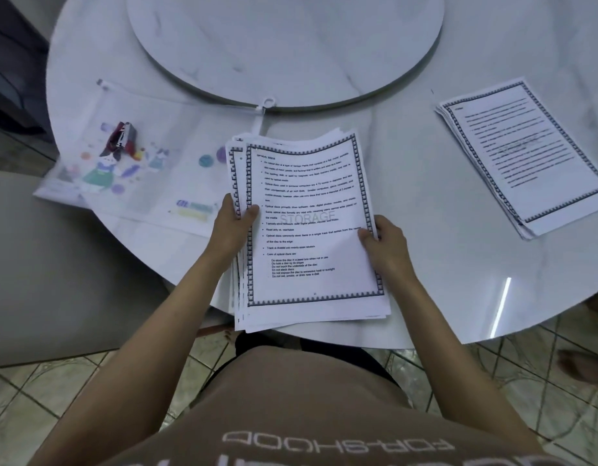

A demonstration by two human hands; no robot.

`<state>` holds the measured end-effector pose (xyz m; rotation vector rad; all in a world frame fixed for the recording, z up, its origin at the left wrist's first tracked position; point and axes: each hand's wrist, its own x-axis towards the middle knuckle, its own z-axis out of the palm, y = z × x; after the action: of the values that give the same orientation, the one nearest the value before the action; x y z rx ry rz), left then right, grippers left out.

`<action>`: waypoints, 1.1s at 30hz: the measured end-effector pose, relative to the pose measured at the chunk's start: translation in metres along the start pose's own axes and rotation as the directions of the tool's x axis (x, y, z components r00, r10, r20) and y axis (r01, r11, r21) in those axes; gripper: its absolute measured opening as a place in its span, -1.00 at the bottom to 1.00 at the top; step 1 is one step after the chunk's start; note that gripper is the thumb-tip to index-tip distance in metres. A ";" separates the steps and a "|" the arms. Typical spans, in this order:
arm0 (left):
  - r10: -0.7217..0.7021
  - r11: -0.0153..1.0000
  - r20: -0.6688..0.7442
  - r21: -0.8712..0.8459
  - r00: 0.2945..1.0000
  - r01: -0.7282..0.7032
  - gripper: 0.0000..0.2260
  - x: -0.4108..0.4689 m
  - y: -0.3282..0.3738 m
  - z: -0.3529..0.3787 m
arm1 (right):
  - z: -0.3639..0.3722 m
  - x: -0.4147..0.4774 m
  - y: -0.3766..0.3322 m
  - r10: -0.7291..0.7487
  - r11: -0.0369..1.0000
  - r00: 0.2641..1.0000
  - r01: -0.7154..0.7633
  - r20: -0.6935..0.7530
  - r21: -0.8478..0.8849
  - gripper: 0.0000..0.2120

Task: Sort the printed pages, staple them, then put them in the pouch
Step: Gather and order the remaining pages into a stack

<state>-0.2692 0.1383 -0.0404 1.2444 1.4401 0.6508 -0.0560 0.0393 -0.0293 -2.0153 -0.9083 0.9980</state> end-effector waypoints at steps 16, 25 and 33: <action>0.212 0.975 0.070 -0.081 0.975 -0.207 -0.65 0.004 0.025 -0.019 | -0.012 0.022 -0.025 -0.022 0.965 0.995 -0.005 0.100 0.263 -0.74; 0.446 0.884 -0.040 -0.133 0.894 -0.447 -0.74 0.002 0.104 -0.011 | -0.023 0.026 -0.087 -0.334 0.869 0.906 0.403 -0.260 0.286 -0.84; 0.481 0.847 -0.131 -0.187 0.867 -0.498 -0.48 -0.005 0.106 -0.008 | -0.022 0.008 -0.100 -0.400 0.789 0.845 0.514 -0.354 0.336 -0.82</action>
<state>-0.2411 0.1674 0.0576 1.4349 1.0720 1.1842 -0.0609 0.0904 0.0596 -1.4148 -0.8894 0.5638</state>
